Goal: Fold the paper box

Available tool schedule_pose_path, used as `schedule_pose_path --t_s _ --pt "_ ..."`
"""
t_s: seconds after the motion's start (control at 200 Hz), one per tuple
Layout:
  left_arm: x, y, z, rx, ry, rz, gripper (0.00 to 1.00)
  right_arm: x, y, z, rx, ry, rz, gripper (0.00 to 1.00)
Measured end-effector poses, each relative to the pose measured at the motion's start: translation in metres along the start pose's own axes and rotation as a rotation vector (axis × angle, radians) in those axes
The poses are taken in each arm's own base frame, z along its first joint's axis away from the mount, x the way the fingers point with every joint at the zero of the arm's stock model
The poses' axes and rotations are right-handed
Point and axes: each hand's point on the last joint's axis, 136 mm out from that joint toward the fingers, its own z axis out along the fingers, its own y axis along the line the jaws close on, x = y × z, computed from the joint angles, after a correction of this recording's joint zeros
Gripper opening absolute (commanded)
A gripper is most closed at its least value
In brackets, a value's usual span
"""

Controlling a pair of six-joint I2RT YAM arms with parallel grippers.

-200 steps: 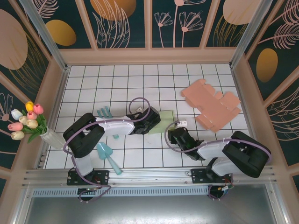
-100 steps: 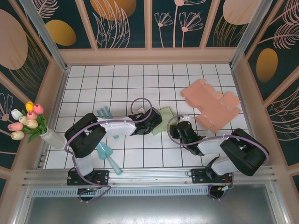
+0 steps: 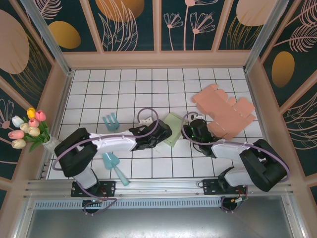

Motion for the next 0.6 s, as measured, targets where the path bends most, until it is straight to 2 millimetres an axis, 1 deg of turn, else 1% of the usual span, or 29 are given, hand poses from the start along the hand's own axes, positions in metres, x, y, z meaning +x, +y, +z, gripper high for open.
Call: schedule_pose_path --t_s 0.11,0.14,0.19,0.25,0.3,0.365,0.41,0.46,0.525,0.601 --pt "-0.017 -0.017 -0.022 0.105 -0.074 0.083 0.91 -0.003 -0.005 0.001 0.01 0.034 0.014 0.11" --pt "-0.022 -0.022 -0.028 0.131 -0.096 0.106 0.94 -0.004 -0.006 0.001 0.014 0.039 0.016 0.09" --pt "-0.033 -0.031 -0.037 0.167 -0.135 0.153 0.94 -0.007 -0.006 0.001 0.015 0.053 0.022 0.06" --pt "-0.048 -0.039 -0.042 0.185 -0.177 0.202 0.94 -0.013 -0.006 0.002 0.016 0.054 0.022 0.05" --pt "-0.063 -0.044 -0.042 0.183 -0.21 0.235 0.94 -0.019 -0.008 0.003 0.016 0.056 0.031 0.0" --pt "-0.083 -0.051 -0.037 0.167 -0.243 0.285 0.94 -0.022 -0.012 0.005 0.018 0.065 0.044 0.0" --pt "-0.096 -0.056 -0.028 0.153 -0.258 0.318 0.93 -0.021 -0.017 0.007 0.024 0.075 0.055 0.0" --pt "-0.105 -0.061 -0.017 0.145 -0.258 0.347 0.92 -0.018 -0.022 0.009 0.03 0.093 0.067 0.0" --pt "-0.11 -0.062 0.0 0.135 -0.242 0.383 0.92 -0.014 -0.028 0.012 0.033 0.117 0.079 0.0" --pt "-0.106 -0.058 0.024 0.124 -0.197 0.425 0.91 -0.009 -0.032 0.015 0.031 0.14 0.089 0.0"
